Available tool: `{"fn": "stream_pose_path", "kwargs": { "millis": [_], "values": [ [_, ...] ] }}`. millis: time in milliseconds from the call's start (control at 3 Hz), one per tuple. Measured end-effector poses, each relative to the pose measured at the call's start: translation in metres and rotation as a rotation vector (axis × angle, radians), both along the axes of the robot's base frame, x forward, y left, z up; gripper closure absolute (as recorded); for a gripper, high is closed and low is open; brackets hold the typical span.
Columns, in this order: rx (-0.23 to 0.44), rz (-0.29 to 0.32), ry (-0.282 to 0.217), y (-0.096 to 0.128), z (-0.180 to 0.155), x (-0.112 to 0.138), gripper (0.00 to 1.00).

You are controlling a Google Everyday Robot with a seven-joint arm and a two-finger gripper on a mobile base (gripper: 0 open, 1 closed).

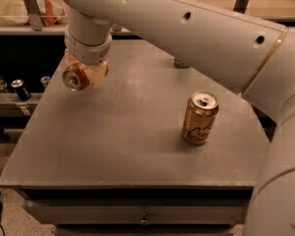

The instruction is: Knock coke can over

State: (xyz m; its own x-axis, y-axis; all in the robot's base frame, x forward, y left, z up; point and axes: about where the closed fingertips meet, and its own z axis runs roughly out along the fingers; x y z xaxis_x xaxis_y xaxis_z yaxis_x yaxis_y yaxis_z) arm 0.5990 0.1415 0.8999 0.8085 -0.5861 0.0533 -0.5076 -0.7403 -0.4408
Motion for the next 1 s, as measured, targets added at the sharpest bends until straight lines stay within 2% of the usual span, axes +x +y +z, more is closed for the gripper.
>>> {"fn": "stream_pose_path", "kwargs": {
  "millis": [333,667,1000],
  "values": [
    [-0.107,0.049,-0.031,0.004,-0.014,-0.005,1.0],
    [-0.205,0.073,-0.067,0.007,-0.027,-0.008,1.0],
    [-0.278,0.09,-0.086,0.009,-0.037,-0.009,0.82]
  ]
}}
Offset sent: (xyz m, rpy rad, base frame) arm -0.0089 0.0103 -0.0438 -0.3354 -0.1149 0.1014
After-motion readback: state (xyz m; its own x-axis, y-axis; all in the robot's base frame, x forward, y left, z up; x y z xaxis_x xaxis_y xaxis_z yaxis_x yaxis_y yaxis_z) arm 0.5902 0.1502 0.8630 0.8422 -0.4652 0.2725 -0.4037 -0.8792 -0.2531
